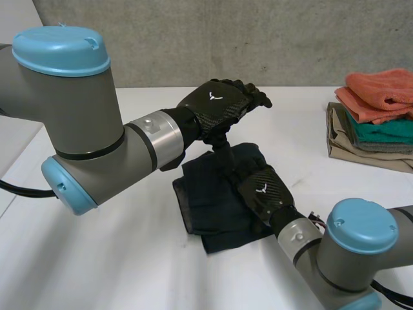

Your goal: Fold the laundry.

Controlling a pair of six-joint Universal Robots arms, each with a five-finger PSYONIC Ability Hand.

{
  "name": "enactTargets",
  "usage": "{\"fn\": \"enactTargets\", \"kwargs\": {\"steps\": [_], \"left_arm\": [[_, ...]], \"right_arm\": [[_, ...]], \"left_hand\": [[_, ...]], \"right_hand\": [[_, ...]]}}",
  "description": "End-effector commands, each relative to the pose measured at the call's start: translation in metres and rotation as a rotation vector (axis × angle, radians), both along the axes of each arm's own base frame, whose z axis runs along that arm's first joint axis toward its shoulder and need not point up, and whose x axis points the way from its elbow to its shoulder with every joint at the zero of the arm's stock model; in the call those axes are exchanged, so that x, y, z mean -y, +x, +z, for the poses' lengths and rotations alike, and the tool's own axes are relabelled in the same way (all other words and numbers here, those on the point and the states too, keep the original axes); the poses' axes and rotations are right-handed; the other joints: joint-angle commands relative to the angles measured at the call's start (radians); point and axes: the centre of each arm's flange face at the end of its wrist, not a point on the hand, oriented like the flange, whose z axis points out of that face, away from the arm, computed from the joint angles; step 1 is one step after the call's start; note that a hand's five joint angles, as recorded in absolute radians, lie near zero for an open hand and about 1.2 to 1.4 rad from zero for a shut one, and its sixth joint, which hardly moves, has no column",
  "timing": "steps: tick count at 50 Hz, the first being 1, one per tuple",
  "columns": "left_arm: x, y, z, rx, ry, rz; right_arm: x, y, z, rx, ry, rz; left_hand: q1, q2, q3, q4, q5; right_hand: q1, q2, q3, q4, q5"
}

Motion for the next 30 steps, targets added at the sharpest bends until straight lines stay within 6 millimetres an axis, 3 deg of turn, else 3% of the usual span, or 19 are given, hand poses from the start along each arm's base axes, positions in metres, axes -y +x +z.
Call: {"fn": "enactTargets", "kwargs": {"steps": [1,2,9,13,17,20,22,26,30], "left_arm": [[0.002,0.001,0.001,-0.003,-0.003,0.009],[0.001,0.001,0.001,-0.004,-0.004,0.009],[0.002,0.002,0.008,-0.016,-0.019,0.012],[0.004,0.004,0.012,-0.025,-0.031,0.020],[0.002,0.009,0.031,-0.056,-0.069,0.026],[-0.001,0.011,0.048,-0.091,-0.118,0.028],[0.001,0.013,0.055,-0.112,-0.143,0.035],[0.002,0.016,0.058,-0.128,-0.143,0.045],[0.002,0.016,0.053,-0.128,-0.114,0.047]], "right_arm": [[0.020,0.012,-0.001,0.035,-0.063,-0.006],[0.024,0.014,0.001,0.047,-0.069,-0.005],[0.050,0.027,0.024,0.111,-0.155,-0.021],[0.068,0.033,0.051,0.179,-0.213,-0.029],[0.090,0.035,0.102,0.309,-0.306,-0.034],[0.121,0.016,0.139,0.378,-0.373,-0.093],[0.130,0.009,0.150,0.398,-0.386,-0.104],[0.142,0.002,0.146,0.371,-0.313,-0.101],[0.146,0.000,0.110,0.324,-0.167,-0.103]], "left_hand": [[0.063,0.065,0.069,0.062,0.061],[0.063,0.065,0.069,0.062,0.061],[0.063,0.065,0.069,0.062,0.061],[0.066,0.068,0.072,0.065,0.064],[0.066,0.068,0.072,0.065,0.064],[0.066,0.068,0.072,0.065,0.064],[0.063,0.065,0.069,0.062,0.061],[0.063,0.065,0.069,0.062,0.061],[0.063,0.065,0.069,0.062,0.061]], "right_hand": [[0.764,0.769,0.763,0.750,0.742],[1.175,1.181,1.174,1.161,1.153],[1.180,1.185,1.178,1.165,1.157],[1.180,1.185,1.178,1.165,1.157],[1.180,1.185,1.178,1.165,1.157],[1.180,1.185,1.178,1.165,1.157],[1.180,1.185,1.178,1.165,1.157],[1.180,1.185,1.178,1.165,1.157],[1.180,1.185,1.178,1.165,1.157]]}}
